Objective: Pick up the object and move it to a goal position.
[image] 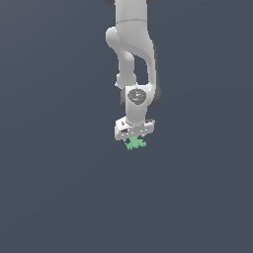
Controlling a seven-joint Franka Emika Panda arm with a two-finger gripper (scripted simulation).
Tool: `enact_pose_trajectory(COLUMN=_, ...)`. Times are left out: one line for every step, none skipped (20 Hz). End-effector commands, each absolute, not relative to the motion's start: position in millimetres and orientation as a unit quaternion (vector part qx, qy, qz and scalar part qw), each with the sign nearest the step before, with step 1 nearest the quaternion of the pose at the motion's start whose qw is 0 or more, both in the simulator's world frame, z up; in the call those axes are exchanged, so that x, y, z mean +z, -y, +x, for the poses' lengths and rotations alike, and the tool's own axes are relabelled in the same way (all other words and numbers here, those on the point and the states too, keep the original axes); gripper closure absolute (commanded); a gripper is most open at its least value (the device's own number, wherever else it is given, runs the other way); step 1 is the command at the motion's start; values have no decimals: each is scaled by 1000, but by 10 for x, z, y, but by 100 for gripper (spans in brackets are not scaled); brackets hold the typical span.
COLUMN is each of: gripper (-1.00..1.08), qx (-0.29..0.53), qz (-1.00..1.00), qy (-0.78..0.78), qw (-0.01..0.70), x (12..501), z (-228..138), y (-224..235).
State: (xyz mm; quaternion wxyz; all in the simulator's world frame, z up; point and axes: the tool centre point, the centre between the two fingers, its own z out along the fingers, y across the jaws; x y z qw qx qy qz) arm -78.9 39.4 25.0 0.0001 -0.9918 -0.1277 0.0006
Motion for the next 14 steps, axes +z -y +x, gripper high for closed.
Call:
enact_pose_trajectory(gripper=-92, qx=0, qz=-992, qy=128, qw=0, x=173, z=-786, y=-394)
enact_pose_trajectory(gripper=-92, qx=0, qz=-992, qy=128, qw=0, x=155, z=-785, y=-394)
enact_pose_trajectory(gripper=-92, qx=0, qz=-992, qy=128, qw=0, x=142, z=-784, y=-394)
enact_pose_trajectory(gripper=-92, qx=0, qz=-992, qy=128, qw=0, x=134, z=-783, y=-394)
enact_pose_trajectory(gripper=-92, qx=0, qz=-992, qy=128, qw=0, x=132, z=-783, y=-394)
enact_pose_trajectory(gripper=108, qx=0, qz=-992, qy=128, qw=0, x=132, z=-783, y=-394)
enact_pose_trajectory(gripper=108, qx=0, qz=-992, qy=128, qw=0, x=132, z=-783, y=-394)
enact_pose_trajectory(gripper=108, qx=0, qz=-992, qy=128, qw=0, x=132, z=-783, y=-394)
enact_pose_trajectory(gripper=108, qx=0, qz=-992, qy=128, qw=0, x=132, z=-783, y=-394)
enact_pose_trajectory(gripper=108, qx=0, qz=-992, qy=128, qw=0, x=132, z=-783, y=-394)
enact_pose_trajectory(gripper=108, qx=0, qz=-992, qy=128, qw=0, x=132, z=-783, y=-394)
enact_pose_trajectory(gripper=108, qx=0, qz=-992, qy=128, qw=0, x=132, z=-783, y=-394)
enact_pose_trajectory(gripper=108, qx=0, qz=-992, qy=128, qw=0, x=132, z=-783, y=-394)
enact_pose_trajectory(gripper=108, qx=0, qz=-992, qy=128, qw=0, x=132, z=-783, y=-394)
